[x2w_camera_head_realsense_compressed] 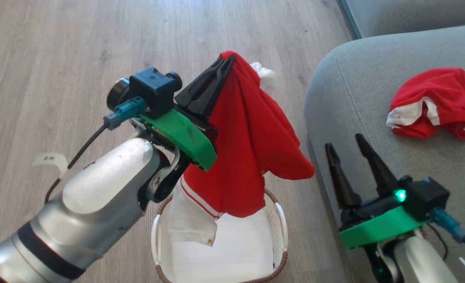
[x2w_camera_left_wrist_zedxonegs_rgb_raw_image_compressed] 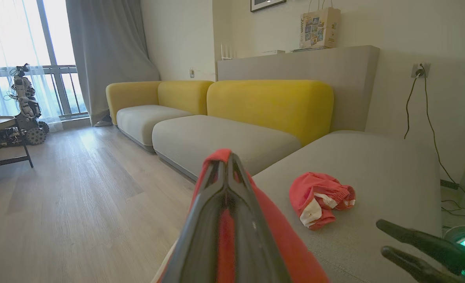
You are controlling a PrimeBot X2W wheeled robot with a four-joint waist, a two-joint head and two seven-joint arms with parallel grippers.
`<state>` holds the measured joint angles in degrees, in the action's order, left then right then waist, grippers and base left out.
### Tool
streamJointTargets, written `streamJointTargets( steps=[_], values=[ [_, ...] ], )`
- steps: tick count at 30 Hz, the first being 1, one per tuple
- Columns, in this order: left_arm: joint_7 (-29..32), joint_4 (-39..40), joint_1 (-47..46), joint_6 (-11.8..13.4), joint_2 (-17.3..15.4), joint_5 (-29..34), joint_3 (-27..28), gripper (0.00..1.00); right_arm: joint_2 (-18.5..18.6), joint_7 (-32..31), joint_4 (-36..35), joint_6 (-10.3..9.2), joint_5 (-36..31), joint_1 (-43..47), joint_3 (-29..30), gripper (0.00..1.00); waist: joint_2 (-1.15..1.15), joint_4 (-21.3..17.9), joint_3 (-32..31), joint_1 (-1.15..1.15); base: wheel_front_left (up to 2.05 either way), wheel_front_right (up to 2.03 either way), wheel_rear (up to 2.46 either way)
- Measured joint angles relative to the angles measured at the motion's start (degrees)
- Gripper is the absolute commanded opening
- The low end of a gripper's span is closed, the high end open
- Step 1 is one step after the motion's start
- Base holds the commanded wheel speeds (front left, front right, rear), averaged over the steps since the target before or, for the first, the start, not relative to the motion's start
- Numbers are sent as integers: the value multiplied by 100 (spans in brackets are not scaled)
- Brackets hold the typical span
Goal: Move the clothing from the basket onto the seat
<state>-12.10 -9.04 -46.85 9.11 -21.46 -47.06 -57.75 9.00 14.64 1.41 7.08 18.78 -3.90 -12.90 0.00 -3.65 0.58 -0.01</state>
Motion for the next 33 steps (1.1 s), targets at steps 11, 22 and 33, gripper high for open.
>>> streamJointTargets(
  steps=[11, 22, 33],
  values=[
    [42, 89, -25, 43, -10, 51, 23, 0, 242, 0, 110, 0, 56, -691, -1003, 100, 0, -49, 137, 0, 0, 0, 0],
    [41, 13, -111, -109, 202, 51, -142, 0, 408, 0, 1467, 0, 369, -2008, -2061, 100, 0, 239, 133, 0, 0, 0, 0],
    [45, 41, -110, -208, 409, 51, -379, 0, 292, -9, 2992, 0, 1173, -2727, -2975, 100, 0, 703, 16, 0, 0, 0, 0]
  ],
)
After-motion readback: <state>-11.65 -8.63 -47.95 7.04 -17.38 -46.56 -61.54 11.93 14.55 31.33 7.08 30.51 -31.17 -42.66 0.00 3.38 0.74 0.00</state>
